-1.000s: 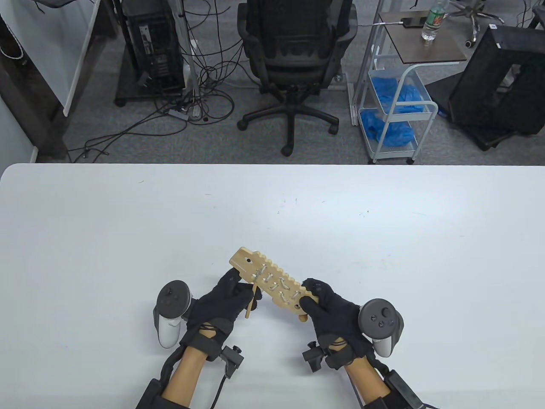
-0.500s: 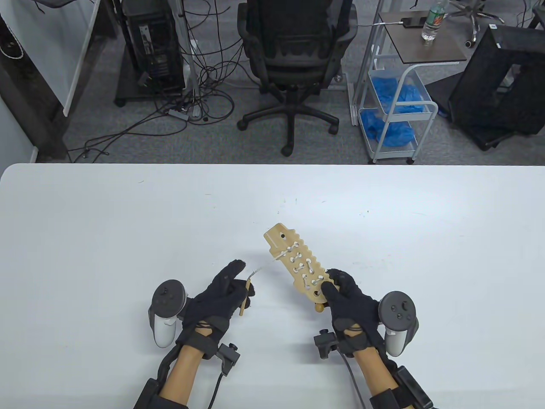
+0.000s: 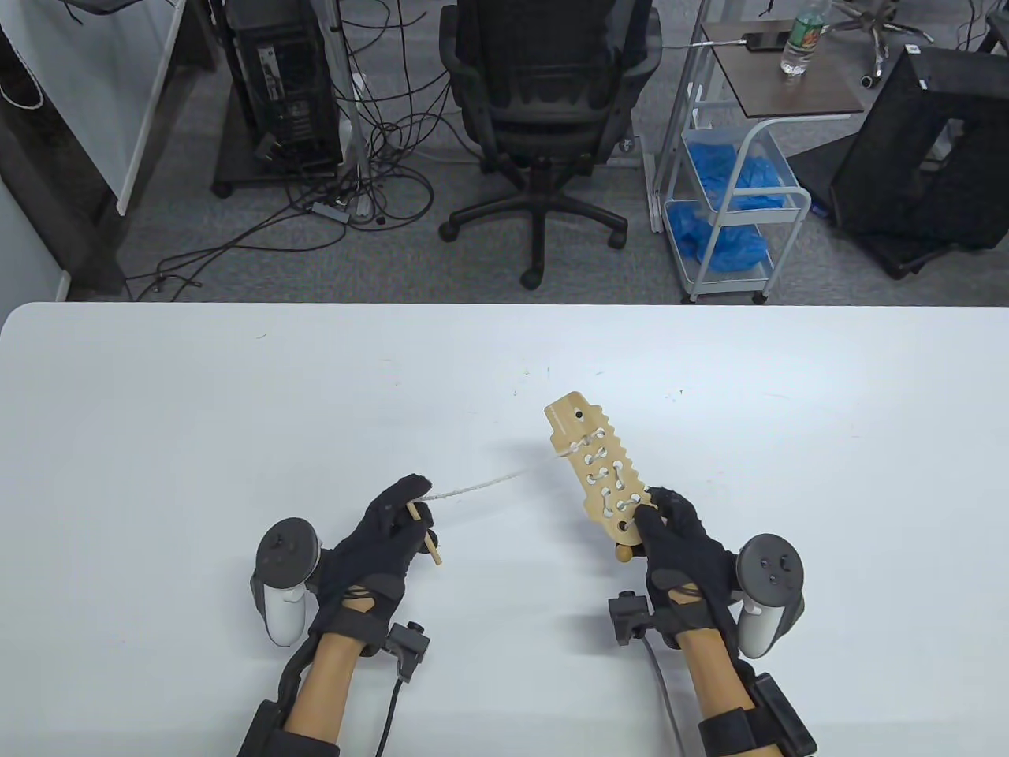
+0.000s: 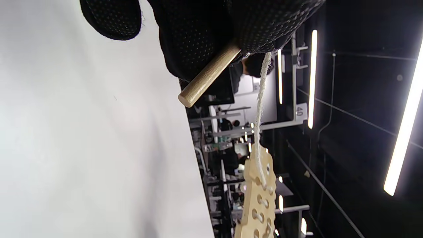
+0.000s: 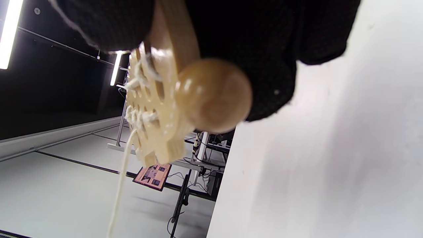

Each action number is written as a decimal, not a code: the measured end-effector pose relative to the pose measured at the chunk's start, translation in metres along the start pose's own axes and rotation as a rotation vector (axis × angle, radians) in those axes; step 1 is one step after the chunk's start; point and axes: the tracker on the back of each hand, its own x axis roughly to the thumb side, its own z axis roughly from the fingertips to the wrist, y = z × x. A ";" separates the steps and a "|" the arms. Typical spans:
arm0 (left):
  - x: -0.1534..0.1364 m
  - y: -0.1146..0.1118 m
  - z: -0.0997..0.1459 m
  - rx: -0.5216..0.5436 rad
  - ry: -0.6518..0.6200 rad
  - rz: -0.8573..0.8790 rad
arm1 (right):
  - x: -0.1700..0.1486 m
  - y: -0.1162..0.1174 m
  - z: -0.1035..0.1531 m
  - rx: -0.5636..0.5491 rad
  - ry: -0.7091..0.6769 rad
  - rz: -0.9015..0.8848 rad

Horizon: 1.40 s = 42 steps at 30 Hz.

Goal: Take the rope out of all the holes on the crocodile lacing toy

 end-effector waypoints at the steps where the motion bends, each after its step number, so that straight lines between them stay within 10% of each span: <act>1: -0.001 0.002 0.000 0.024 0.006 -0.003 | -0.001 -0.001 -0.001 -0.008 0.004 -0.006; 21: 0.002 0.023 0.008 0.275 0.005 -0.159 | -0.010 -0.011 -0.003 -0.062 0.103 -0.089; 42: 0.046 -0.017 0.021 0.279 -0.306 -0.582 | 0.035 0.058 0.035 0.261 -0.312 0.352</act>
